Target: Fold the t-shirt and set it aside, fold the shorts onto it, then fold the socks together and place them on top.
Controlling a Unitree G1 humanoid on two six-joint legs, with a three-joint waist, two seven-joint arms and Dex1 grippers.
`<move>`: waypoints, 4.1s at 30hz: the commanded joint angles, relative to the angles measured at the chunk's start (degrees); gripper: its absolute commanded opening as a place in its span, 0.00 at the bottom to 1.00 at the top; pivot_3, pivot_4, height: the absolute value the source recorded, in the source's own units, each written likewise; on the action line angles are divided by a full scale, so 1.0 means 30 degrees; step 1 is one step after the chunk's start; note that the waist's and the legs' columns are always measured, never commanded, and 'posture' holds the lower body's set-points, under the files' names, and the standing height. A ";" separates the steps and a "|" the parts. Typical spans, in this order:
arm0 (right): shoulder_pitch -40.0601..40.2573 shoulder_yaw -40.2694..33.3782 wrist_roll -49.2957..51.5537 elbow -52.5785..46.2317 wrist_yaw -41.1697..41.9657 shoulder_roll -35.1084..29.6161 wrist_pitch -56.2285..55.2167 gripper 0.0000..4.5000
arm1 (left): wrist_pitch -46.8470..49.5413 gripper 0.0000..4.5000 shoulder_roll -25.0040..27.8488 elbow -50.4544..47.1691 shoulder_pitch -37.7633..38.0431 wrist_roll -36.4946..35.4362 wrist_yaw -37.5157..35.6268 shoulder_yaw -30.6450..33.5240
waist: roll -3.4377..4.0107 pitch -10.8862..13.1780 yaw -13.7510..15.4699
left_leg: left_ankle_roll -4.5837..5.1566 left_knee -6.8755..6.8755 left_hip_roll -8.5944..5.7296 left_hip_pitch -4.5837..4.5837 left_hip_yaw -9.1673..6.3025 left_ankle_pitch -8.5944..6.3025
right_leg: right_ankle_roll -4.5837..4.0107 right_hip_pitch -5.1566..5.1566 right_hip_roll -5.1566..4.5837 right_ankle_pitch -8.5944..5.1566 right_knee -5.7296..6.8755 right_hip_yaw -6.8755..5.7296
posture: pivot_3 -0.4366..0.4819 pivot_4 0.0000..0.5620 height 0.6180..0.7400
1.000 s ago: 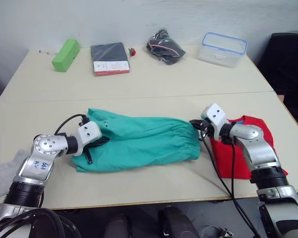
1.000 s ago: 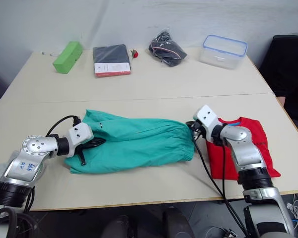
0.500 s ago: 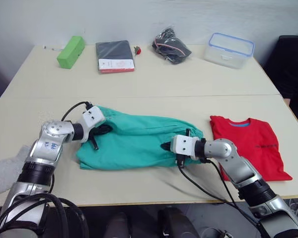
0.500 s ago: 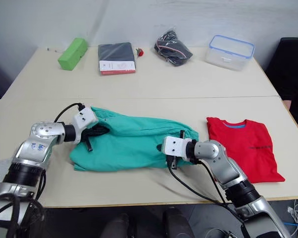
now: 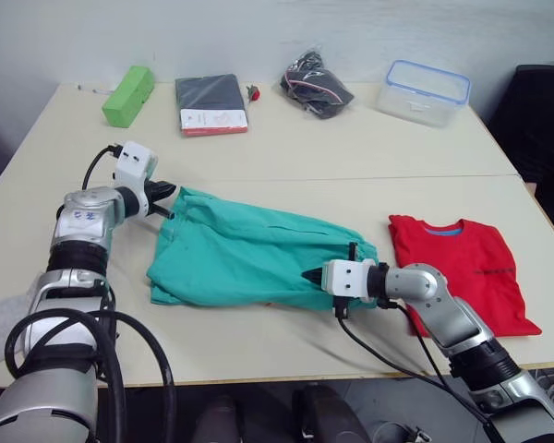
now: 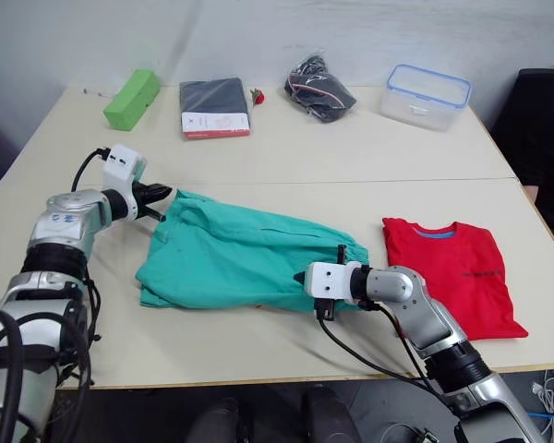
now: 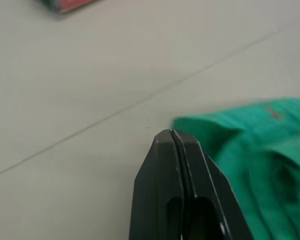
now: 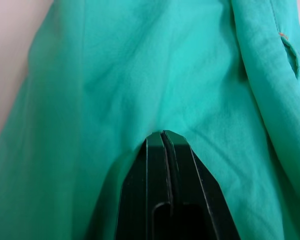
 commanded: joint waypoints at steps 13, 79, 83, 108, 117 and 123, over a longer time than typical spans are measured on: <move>0.1123 -0.0414 0.0998 -0.0831 0.1616 -0.1123 -0.0462 0.01 | -0.1674 0.00 0.3767 -1.3295 0.8874 0.2003 -0.3667 -0.3706 | 0.0014 0.0018 0.0086 | 0.0020 -0.0024 -0.0007 0.0066 -0.0031 -0.0013 | -0.0005 0.0146 0.0019 -0.0003 -0.0087 -0.0008 | 0.48 0.27 1.00; 0.6061 -1.0043 2.8542 -0.5151 -1.9536 0.4529 1.9304 0.70 | -0.4359 0.00 -0.3040 -0.7189 0.3116 0.3464 -0.5541 -0.7991 | -0.0192 -0.0378 -0.0044 | 0.0074 -0.0362 0.0025 0.0088 0.0002 0.0070 | 0.0016 0.0154 0.0074 0.0076 -0.0339 0.0073 | 0.48 0.27 1.00; 0.5152 -1.0137 2.7254 -0.5636 -1.8358 0.3862 1.8997 0.37 | -0.3654 0.00 -0.3398 -0.7417 0.3302 0.3127 -0.4914 -0.7517 | -0.0093 -0.0347 -0.0005 | 0.0073 -0.0361 0.0019 0.0072 0.0004 0.0072 | 0.0025 0.0145 0.0066 0.0081 -0.0355 0.0072 | 0.48 0.27 1.00; -0.7534 0.2432 1.0484 -0.2748 0.0430 0.2010 1.1148 0.00 | 0.7192 0.00 0.0037 -2.0232 0.8328 0.0099 -0.0708 0.0321 | 0.0062 -0.0234 -0.0127 | 0.0018 -0.0272 0.0017 -0.0297 0.0009 0.0105 | 0.0061 -0.0258 0.0041 0.0123 -0.0272 0.0060 | 0.48 0.27 1.00; -0.9827 0.4468 0.6702 0.2387 0.3939 0.5367 0.6845 0.12 | 1.0279 0.00 0.0701 -2.4380 1.3761 -0.0924 0.1624 0.5065 | 0.0050 -0.0229 -0.0547 | 0.0025 -0.0258 0.0000 -0.0286 0.0006 0.0106 | 0.0061 -0.0236 0.0022 0.0123 -0.0271 0.0045 | 0.48 0.27 1.00; -1.0000 0.3717 0.8358 0.2250 0.6572 0.7307 0.7909 0.57 | 0.9640 0.00 0.1475 -2.3297 1.4275 -0.1119 0.2088 0.6153 | 0.0040 -0.0224 -0.0553 | 0.0008 -0.0252 0.0000 -0.0279 -0.0007 0.0124 | 0.0055 -0.0238 0.0022 0.0126 -0.0227 0.0030 | 0.48 0.27 1.00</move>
